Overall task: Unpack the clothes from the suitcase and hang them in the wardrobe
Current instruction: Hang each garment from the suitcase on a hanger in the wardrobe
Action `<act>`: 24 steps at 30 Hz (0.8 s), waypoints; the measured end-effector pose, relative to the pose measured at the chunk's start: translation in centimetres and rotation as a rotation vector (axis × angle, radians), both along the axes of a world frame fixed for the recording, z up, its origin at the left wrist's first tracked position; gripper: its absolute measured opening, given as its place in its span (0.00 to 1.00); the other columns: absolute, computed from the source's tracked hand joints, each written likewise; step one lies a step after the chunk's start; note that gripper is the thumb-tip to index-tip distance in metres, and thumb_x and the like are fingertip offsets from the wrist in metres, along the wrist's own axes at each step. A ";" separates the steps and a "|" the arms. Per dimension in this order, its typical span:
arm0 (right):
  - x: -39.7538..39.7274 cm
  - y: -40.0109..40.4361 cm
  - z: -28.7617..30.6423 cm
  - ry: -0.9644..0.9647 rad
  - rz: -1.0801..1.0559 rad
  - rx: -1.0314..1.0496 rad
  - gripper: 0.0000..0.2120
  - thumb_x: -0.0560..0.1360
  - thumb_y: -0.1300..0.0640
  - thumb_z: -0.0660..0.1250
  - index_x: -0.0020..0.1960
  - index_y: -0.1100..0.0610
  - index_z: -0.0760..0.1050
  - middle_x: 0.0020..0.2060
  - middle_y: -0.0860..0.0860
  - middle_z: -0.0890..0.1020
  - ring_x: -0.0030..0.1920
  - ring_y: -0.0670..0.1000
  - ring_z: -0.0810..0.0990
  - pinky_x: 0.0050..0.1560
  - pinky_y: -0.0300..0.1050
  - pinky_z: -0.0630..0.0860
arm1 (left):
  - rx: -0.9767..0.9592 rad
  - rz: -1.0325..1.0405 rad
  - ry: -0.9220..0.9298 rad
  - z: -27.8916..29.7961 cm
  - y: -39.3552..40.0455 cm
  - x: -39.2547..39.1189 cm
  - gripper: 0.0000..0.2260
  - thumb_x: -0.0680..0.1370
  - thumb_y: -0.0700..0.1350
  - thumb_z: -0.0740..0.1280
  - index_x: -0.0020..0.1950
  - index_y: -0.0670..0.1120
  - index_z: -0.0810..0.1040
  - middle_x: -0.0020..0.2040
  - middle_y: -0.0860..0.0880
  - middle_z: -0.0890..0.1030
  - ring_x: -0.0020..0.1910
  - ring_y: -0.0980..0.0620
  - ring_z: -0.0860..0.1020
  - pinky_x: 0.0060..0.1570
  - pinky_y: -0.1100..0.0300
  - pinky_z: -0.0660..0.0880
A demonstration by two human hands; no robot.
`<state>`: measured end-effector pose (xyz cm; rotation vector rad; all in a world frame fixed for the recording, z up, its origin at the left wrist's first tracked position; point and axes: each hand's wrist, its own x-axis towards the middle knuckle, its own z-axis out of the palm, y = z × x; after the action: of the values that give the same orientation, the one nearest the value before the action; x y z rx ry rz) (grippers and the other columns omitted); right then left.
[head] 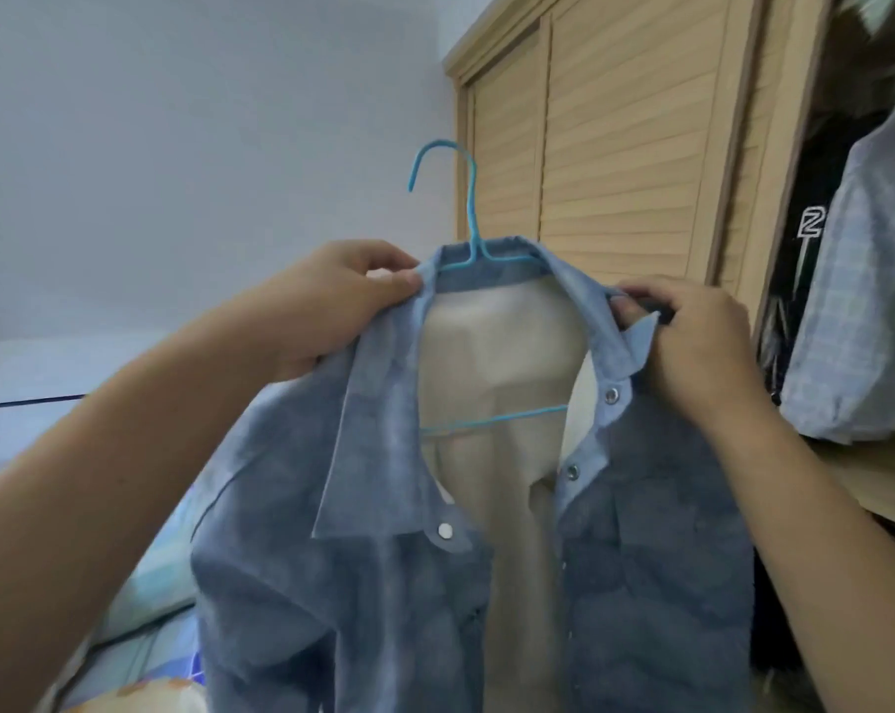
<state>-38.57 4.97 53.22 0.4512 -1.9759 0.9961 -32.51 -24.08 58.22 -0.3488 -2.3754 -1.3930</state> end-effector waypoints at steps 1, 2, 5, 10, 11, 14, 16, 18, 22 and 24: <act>-0.9 -0.4 1.0 -0.031 0.016 -0.008 0.06 0.76 0.48 0.68 0.48 0.44 0.84 0.42 0.41 0.85 0.49 0.44 0.82 0.50 0.44 0.76 | 0.023 0.014 -0.020 0.7 -0.6 -0.6 0.07 0.83 0.44 0.66 0.55 0.49 0.84 0.47 0.45 0.87 0.44 0.50 0.84 0.48 0.53 0.83; -2.0 -0.9 1.5 -0.050 0.016 0.004 0.06 0.76 0.47 0.68 0.48 0.44 0.84 0.43 0.41 0.85 0.50 0.45 0.82 0.50 0.45 0.77 | 0.024 0.034 -0.039 1.0 -1.2 -1.4 0.07 0.82 0.42 0.66 0.55 0.50 0.84 0.46 0.46 0.87 0.43 0.49 0.85 0.48 0.52 0.83; -6.1 -3.5 -0.3 -0.139 0.026 0.078 0.06 0.77 0.51 0.70 0.51 0.48 0.85 0.44 0.46 0.86 0.51 0.47 0.83 0.51 0.46 0.77 | -0.037 0.094 -0.140 -1.4 -3.7 -4.9 0.11 0.80 0.40 0.65 0.56 0.52 0.83 0.47 0.47 0.87 0.46 0.47 0.85 0.51 0.49 0.82; -13.1 -7.6 -11.2 -0.444 0.109 0.143 0.07 0.77 0.56 0.70 0.52 0.50 0.86 0.46 0.49 0.87 0.50 0.48 0.82 0.51 0.45 0.76 | -0.024 0.121 -0.342 -13.2 -8.7 -12.2 0.08 0.81 0.40 0.68 0.55 0.53 0.82 0.47 0.50 0.83 0.45 0.49 0.82 0.49 0.54 0.81; -14.8 -8.6 -13.6 -0.488 0.123 0.149 0.07 0.77 0.56 0.70 0.52 0.51 0.86 0.45 0.49 0.86 0.49 0.48 0.82 0.50 0.45 0.76 | -0.045 0.137 -0.385 -15.9 -9.9 -14.2 0.08 0.81 0.41 0.68 0.55 0.54 0.81 0.46 0.51 0.81 0.43 0.51 0.80 0.45 0.57 0.79; -21.0 -12.7 -19.8 -0.639 0.107 0.142 0.06 0.78 0.55 0.69 0.51 0.50 0.85 0.43 0.47 0.84 0.48 0.50 0.81 0.48 0.44 0.74 | -0.105 0.183 -0.460 -23.1 -12.9 -21.7 0.07 0.80 0.42 0.70 0.55 0.53 0.80 0.47 0.49 0.81 0.49 0.46 0.80 0.50 0.56 0.77; -28.2 -15.2 -24.2 -0.723 -0.002 0.174 0.10 0.79 0.52 0.66 0.57 0.48 0.82 0.50 0.48 0.85 0.54 0.53 0.81 0.56 0.48 0.75 | -0.146 0.276 -0.437 -27.2 -14.8 -28.2 0.09 0.81 0.41 0.68 0.60 0.49 0.79 0.53 0.42 0.82 0.53 0.43 0.80 0.52 0.54 0.74; -35.6 -17.1 -29.6 -0.858 -0.078 0.181 0.25 0.76 0.51 0.60 0.73 0.46 0.70 0.63 0.52 0.81 0.63 0.58 0.78 0.65 0.55 0.73 | -0.315 0.412 -0.387 -31.9 -16.7 -34.6 0.16 0.82 0.44 0.63 0.70 0.45 0.74 0.64 0.38 0.78 0.63 0.37 0.76 0.60 0.48 0.71; -35.1 -20.0 -44.7 -1.216 -0.045 0.585 0.32 0.79 0.58 0.61 0.81 0.51 0.55 0.76 0.58 0.67 0.72 0.62 0.69 0.70 0.51 0.68 | -0.399 0.412 -0.567 -48.2 -18.0 -36.3 0.24 0.83 0.47 0.62 0.78 0.42 0.65 0.67 0.31 0.72 0.68 0.32 0.70 0.69 0.44 0.64; -28.0 -19.4 -52.2 -1.352 0.104 0.719 0.31 0.80 0.55 0.63 0.80 0.53 0.57 0.76 0.58 0.65 0.74 0.60 0.67 0.72 0.52 0.66 | -0.361 0.322 -0.715 -57.9 -17.0 -30.2 0.25 0.79 0.45 0.63 0.76 0.39 0.69 0.65 0.31 0.74 0.64 0.30 0.73 0.67 0.43 0.68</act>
<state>-66.54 -14.38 1.03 0.2360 -3.5956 0.6063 -62.75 -41.05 0.31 0.5204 -3.0712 -1.0391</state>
